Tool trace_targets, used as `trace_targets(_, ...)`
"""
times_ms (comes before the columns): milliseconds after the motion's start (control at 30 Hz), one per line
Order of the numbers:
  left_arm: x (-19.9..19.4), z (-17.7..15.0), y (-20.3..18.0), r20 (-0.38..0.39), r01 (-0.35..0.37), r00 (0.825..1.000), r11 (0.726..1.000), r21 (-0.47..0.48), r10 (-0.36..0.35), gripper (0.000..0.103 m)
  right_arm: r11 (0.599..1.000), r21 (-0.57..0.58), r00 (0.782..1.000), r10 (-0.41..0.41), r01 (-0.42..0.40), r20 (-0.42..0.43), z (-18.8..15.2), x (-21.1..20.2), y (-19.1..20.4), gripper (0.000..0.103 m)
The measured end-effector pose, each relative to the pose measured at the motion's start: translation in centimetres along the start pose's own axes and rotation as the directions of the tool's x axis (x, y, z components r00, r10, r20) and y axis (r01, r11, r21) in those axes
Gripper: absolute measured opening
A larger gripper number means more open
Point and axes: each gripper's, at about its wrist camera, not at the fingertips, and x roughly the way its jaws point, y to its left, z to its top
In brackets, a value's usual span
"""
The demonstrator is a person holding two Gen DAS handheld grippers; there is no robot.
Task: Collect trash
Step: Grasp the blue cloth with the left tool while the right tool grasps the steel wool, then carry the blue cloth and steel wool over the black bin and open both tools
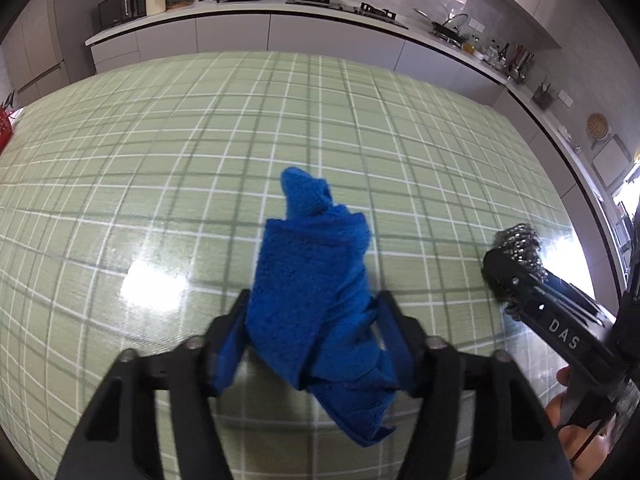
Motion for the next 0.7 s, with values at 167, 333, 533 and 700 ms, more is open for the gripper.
trace_targets(167, 0.2, 0.8, -0.6, 0.006, 0.015, 1.0, 1.0, 0.005, -0.015, 0.041, 1.0, 0.007, 1.0, 0.015, -0.015, -0.001, 0.0, 0.0, -0.3, 0.049)
trace_targets(333, 0.0, 0.5, -1.1, 0.012, 0.026, 1.0, 1.0, 0.004, -0.026, 0.038, 0.998, 0.03, 0.998, 0.055, -0.055, -0.009, -0.6, -0.7, -1.8, 0.046)
trace_targets(533, -1.4, -1.1, -1.9, 0.033, 0.037, 0.999, 0.999, 0.006, -0.037, 0.038, 0.996, 0.042, 0.997, 0.077, -0.077, 0.001, -1.8, -2.4, -3.1, 0.045)
trace_targets(700, -2.4, -1.6, -3.8, 0.049, 0.052, 0.997, 0.998, 0.031, -0.054, 0.038, 0.994, 0.068, 0.996, 0.089, -0.09, 0.017, -3.1, -4.9, -5.1, 0.045)
